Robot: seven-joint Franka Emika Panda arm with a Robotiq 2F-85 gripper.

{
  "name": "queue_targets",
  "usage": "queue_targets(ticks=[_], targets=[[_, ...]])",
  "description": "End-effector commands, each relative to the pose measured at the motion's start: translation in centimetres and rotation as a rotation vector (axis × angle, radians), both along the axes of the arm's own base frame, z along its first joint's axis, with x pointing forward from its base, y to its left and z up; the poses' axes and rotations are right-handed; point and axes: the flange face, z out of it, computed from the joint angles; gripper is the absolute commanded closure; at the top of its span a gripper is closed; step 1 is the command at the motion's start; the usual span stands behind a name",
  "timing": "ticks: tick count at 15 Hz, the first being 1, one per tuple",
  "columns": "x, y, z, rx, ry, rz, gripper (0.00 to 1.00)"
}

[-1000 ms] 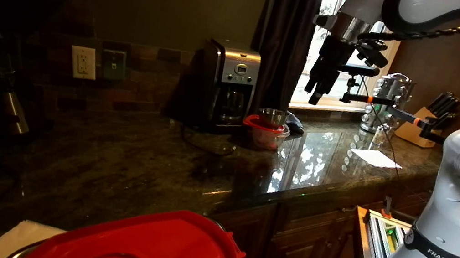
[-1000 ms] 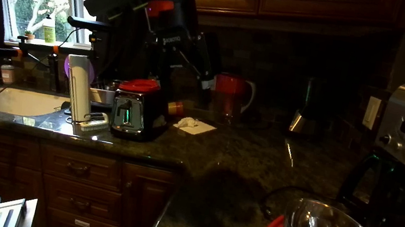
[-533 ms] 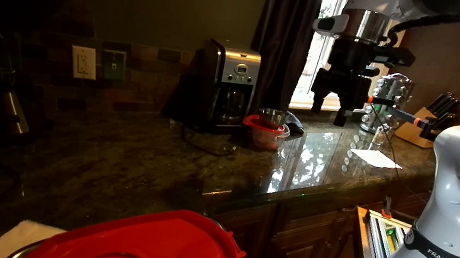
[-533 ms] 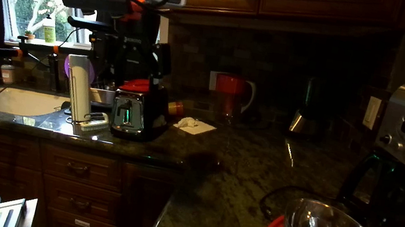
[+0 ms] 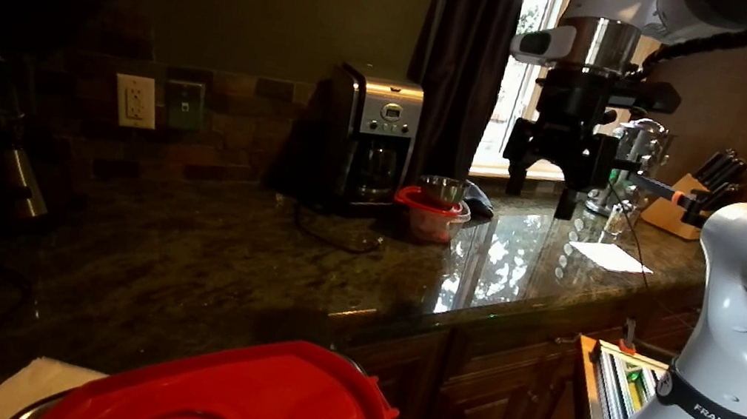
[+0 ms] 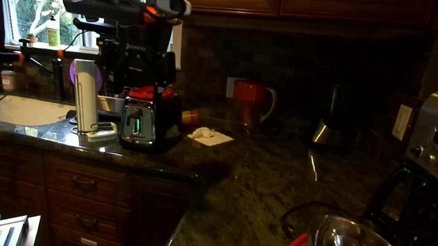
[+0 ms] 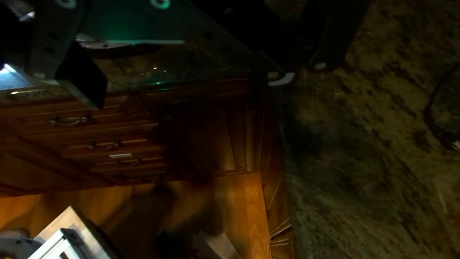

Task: Pick up the brush and clean part of the kitchen unit base top

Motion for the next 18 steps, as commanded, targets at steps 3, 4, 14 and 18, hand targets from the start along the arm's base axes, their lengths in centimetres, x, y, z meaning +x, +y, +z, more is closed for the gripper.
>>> queue_targets(ticks=[3, 4, 14, 18], targets=[[-0.5, 10.3, -5.2, 0.047, 0.144, 0.270, 0.00], [-0.8, 12.0, -5.9, 0.052, 0.172, 0.319, 0.00], [-2.0, 14.2, -6.8, 0.050, 0.192, 0.215, 0.00], [-3.6, 17.7, -8.7, 0.153, 0.228, 0.045, 0.00]])
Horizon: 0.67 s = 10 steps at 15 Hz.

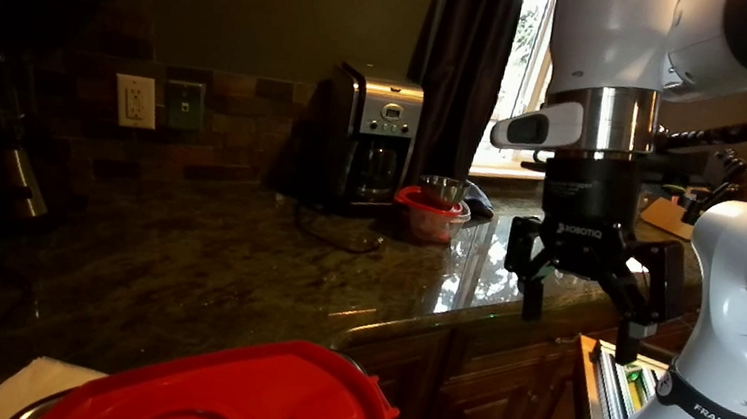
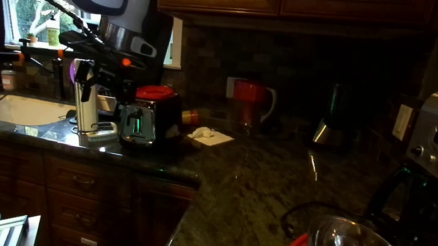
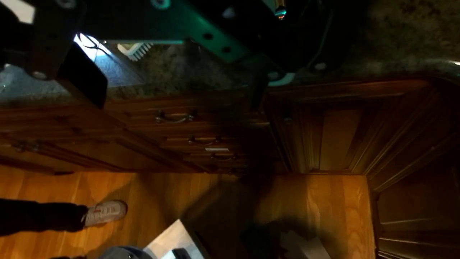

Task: Pick up the brush and clean part of the kitchen unit base top

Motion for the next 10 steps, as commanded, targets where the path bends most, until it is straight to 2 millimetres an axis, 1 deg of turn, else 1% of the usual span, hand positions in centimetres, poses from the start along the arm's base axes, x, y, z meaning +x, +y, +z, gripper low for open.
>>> queue_targets(ticks=[1, 2, 4, 5, 6, 7, 8, 10], targets=[[-1.7, 3.2, -2.5, 0.047, 0.052, -0.123, 0.00], [-2.1, 4.2, -3.3, 0.057, 0.070, -0.132, 0.00], [-2.8, 7.2, -4.8, 0.054, 0.118, -0.093, 0.00], [-3.6, 8.9, -5.5, 0.052, 0.161, -0.023, 0.00], [-4.4, 10.0, -5.8, 0.046, 0.193, 0.049, 0.00], [-5.0, 10.5, -6.0, 0.028, 0.198, 0.102, 0.00], [-4.5, 8.6, -5.3, 0.035, 0.144, 0.023, 0.00], [-5.1, 10.1, -6.0, 0.021, 0.167, 0.073, 0.00]])
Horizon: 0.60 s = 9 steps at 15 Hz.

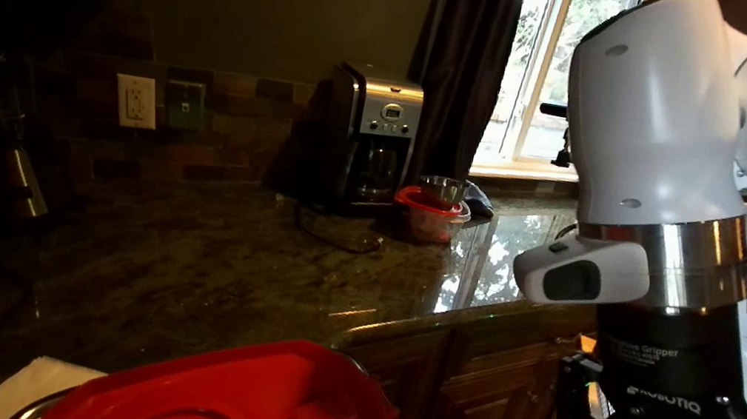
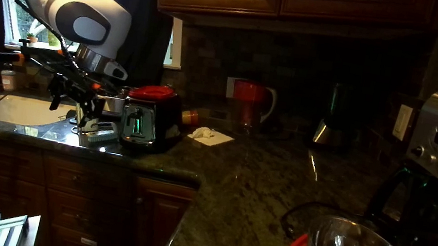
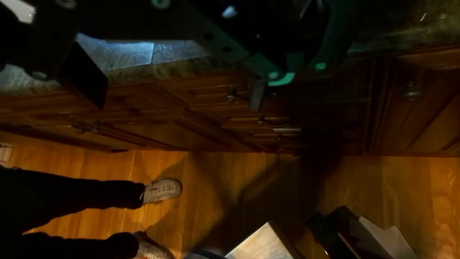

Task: Pick up the brush and clean part of the kitchen unit base top

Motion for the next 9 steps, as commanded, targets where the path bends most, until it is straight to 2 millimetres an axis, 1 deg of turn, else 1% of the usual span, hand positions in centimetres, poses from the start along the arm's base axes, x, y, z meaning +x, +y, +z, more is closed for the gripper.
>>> queue_targets(ticks=[1, 2, 4, 6, 9], targets=[[0.1, 0.2, -0.1, 0.000, 0.004, 0.007, 0.00], [0.2, 0.3, -0.1, 0.002, 0.005, 0.011, 0.00], [0.6, 1.6, -0.8, -0.049, -0.011, -0.154, 0.00], [-0.2, 3.1, -1.2, -0.100, -0.052, -0.235, 0.00], [-1.7, 4.7, -1.6, -0.143, -0.111, -0.377, 0.00]])
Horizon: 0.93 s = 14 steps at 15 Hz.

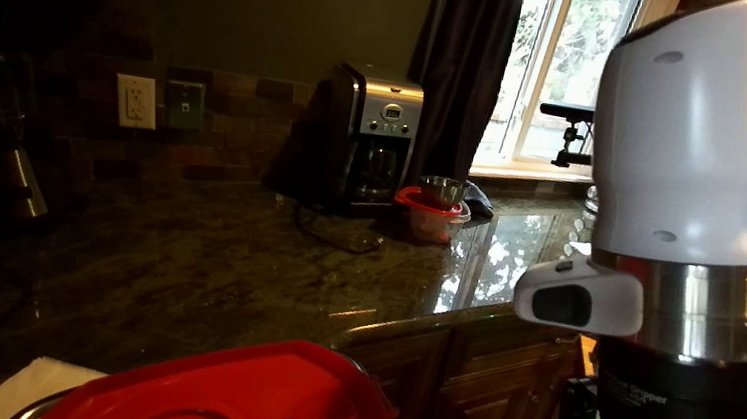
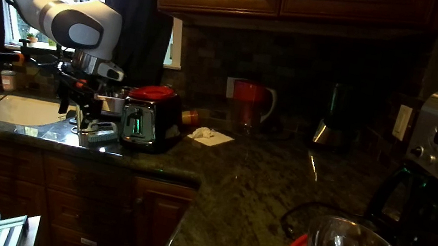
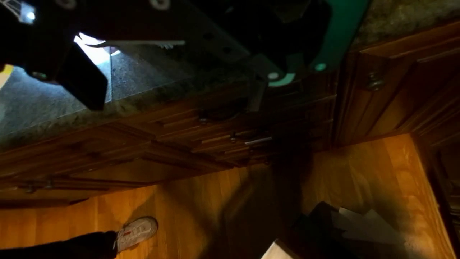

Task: Pick up the brush and clean part of the kitchen unit base top

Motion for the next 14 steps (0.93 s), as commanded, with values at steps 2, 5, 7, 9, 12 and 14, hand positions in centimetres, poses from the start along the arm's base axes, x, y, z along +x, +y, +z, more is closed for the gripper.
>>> queue_targets(ticks=[2, 5, 7, 9, 12, 14], targets=[[-2.1, 2.4, -0.8, -0.096, -0.090, -0.201, 0.00], [-2.4, 3.6, -0.9, -0.183, -0.154, -0.314, 0.00], [-1.9, 4.0, -0.9, -0.257, -0.167, -0.347, 0.00], [-2.4, 3.4, -0.6, -0.215, -0.172, -0.325, 0.00], [-1.2, 4.5, -0.9, -0.174, -0.172, -0.329, 0.00], [0.3, 6.3, -1.0, -0.062, -0.191, -0.342, 0.00]])
